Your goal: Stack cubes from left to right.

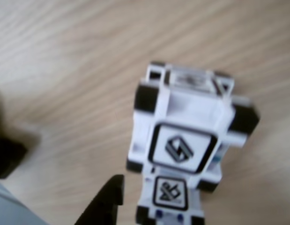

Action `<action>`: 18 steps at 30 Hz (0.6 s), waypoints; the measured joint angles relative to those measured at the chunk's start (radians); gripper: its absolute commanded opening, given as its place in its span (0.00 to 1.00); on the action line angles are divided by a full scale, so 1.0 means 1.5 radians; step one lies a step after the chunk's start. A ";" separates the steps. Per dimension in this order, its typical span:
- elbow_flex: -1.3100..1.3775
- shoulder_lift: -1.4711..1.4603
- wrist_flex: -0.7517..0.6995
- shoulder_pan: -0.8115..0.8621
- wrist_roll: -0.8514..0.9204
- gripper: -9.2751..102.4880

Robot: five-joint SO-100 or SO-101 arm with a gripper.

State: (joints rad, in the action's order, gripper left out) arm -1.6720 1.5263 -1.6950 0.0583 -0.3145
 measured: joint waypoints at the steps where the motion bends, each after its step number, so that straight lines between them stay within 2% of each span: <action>1: 0.000 -0.003 0.001 -0.008 -0.007 0.59; 8: 0.000 -0.018 0.006 -0.069 -0.039 0.59; 18: 0.000 -0.069 0.006 -0.084 -0.076 0.58</action>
State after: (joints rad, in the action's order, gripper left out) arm -1.6720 1.4235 -1.6858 -0.0675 -0.4280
